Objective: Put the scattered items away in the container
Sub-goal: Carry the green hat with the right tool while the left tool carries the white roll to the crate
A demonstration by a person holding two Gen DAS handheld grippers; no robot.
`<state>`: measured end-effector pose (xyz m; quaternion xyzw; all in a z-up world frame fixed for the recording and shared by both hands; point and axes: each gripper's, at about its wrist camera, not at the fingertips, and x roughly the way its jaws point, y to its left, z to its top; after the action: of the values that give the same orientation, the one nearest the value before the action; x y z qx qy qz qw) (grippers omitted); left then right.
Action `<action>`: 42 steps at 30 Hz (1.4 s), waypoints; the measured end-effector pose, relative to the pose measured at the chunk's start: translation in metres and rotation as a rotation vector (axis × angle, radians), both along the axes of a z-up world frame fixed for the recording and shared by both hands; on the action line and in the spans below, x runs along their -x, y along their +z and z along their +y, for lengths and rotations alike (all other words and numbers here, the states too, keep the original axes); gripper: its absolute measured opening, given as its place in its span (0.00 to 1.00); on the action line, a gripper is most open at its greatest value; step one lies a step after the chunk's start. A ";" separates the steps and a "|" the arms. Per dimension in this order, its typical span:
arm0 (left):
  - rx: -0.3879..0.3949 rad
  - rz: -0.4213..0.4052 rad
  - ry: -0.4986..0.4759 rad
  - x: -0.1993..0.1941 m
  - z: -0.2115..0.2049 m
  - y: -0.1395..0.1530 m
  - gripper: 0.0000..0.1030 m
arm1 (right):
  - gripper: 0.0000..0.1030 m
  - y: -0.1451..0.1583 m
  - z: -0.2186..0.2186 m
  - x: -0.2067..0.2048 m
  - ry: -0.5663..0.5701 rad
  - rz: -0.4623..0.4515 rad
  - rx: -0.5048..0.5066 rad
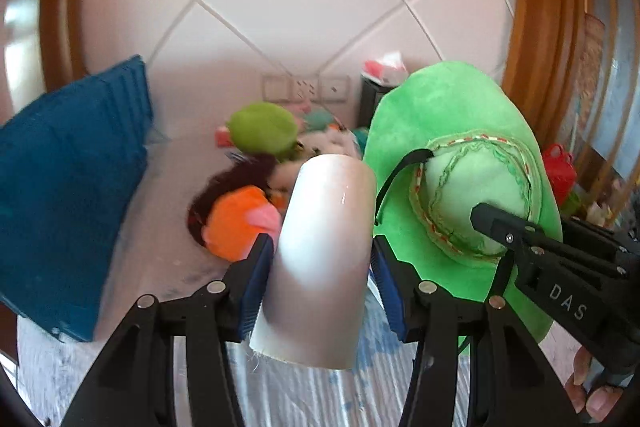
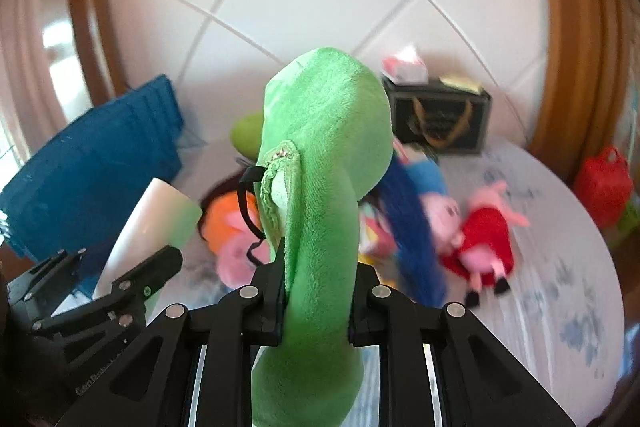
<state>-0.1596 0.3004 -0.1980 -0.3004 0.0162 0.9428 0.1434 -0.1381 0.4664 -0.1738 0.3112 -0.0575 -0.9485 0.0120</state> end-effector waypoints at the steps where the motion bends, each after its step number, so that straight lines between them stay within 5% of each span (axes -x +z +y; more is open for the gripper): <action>1: -0.001 0.011 0.016 -0.001 -0.005 0.004 0.48 | 0.20 0.005 -0.005 0.002 0.014 0.011 -0.002; 17: 0.000 0.153 0.277 -0.009 -0.119 0.064 0.48 | 0.20 0.077 -0.130 0.023 0.281 0.176 -0.024; 31: 0.036 0.312 0.464 0.017 -0.339 0.124 0.48 | 0.20 0.144 -0.343 0.048 0.403 0.343 -0.011; 42: 0.053 0.148 0.546 0.075 -0.477 0.085 0.48 | 0.20 0.113 -0.472 0.101 0.439 0.212 -0.030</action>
<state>-0.2343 -0.1765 -0.1134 -0.2275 -0.0304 0.9652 -0.1253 -0.2387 -0.0053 -0.0603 0.2149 0.0273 -0.9513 0.2194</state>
